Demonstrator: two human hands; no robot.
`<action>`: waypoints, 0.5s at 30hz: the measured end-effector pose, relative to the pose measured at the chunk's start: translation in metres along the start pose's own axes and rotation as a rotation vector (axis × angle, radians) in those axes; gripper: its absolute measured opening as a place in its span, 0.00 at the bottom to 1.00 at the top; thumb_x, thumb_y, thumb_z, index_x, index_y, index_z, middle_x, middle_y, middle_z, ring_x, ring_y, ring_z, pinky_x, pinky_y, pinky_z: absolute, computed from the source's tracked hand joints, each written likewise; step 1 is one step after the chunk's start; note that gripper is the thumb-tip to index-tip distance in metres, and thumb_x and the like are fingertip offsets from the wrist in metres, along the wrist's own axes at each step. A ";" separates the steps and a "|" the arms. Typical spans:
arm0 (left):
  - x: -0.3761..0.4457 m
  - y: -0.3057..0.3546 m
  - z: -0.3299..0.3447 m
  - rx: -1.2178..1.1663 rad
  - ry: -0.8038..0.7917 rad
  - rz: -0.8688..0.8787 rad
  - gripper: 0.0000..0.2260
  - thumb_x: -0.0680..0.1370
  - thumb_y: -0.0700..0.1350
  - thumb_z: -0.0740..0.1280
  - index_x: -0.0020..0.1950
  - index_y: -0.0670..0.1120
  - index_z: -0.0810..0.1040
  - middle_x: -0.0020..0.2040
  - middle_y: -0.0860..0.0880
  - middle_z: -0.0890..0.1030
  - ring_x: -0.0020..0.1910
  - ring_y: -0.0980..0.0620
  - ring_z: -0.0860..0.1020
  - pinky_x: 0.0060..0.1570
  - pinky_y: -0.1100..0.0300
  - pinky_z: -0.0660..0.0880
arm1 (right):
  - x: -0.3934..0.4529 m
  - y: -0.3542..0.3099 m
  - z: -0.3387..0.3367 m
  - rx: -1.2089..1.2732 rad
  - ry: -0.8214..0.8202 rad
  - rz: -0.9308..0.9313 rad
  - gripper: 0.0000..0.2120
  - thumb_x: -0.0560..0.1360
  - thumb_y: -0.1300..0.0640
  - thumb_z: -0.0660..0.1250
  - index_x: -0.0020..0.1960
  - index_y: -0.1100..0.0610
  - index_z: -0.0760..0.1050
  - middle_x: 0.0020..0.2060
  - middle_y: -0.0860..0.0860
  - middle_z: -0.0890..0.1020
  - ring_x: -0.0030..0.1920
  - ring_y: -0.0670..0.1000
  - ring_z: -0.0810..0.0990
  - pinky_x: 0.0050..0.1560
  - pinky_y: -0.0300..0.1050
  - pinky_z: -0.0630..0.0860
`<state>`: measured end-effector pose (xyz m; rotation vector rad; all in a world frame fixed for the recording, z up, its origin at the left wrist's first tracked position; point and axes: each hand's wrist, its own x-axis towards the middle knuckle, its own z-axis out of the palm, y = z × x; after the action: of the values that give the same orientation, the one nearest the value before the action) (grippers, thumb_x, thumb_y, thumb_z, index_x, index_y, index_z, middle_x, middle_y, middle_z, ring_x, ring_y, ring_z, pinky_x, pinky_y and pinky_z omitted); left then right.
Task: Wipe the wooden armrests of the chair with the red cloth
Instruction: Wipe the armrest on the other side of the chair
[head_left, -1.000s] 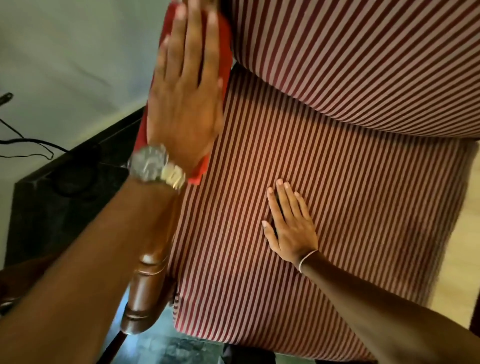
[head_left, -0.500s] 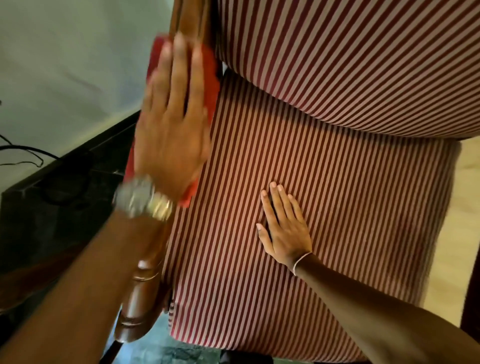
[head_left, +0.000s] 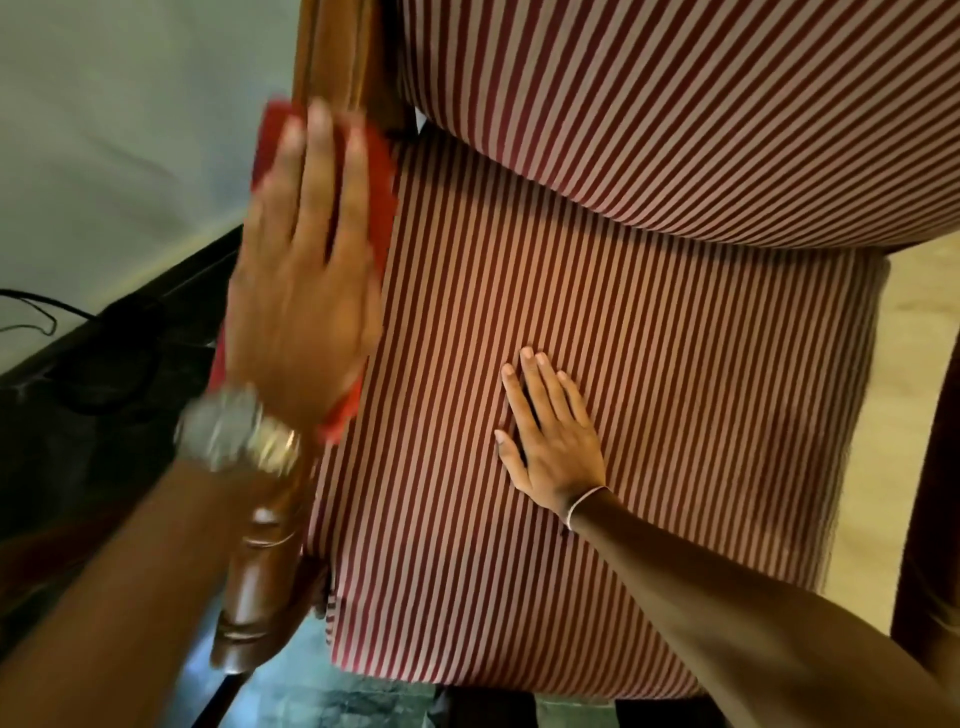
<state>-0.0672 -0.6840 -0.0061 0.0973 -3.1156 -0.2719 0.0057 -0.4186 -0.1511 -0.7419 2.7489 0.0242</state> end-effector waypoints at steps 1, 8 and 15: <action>0.033 0.002 0.000 -0.034 0.030 -0.036 0.27 0.85 0.49 0.49 0.83 0.44 0.47 0.83 0.40 0.50 0.83 0.42 0.49 0.81 0.44 0.53 | 0.001 0.000 0.000 0.002 0.001 0.002 0.33 0.82 0.41 0.52 0.82 0.55 0.49 0.82 0.57 0.50 0.82 0.55 0.49 0.82 0.56 0.51; -0.053 0.007 -0.002 -0.005 -0.057 -0.093 0.27 0.86 0.47 0.50 0.82 0.43 0.44 0.83 0.39 0.47 0.83 0.42 0.47 0.81 0.44 0.52 | 0.001 0.003 0.001 0.030 0.015 0.007 0.33 0.82 0.41 0.53 0.82 0.55 0.51 0.82 0.56 0.51 0.82 0.55 0.50 0.81 0.57 0.53; -0.021 0.004 0.002 0.062 -0.035 0.016 0.30 0.84 0.45 0.55 0.82 0.43 0.46 0.83 0.40 0.48 0.83 0.41 0.49 0.81 0.47 0.48 | -0.002 0.001 0.002 0.006 0.040 0.014 0.33 0.82 0.41 0.53 0.82 0.55 0.52 0.82 0.56 0.53 0.82 0.55 0.51 0.81 0.58 0.56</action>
<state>-0.0468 -0.6780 -0.0071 0.0691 -3.1586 -0.1789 0.0075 -0.4168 -0.1529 -0.7287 2.7907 0.0048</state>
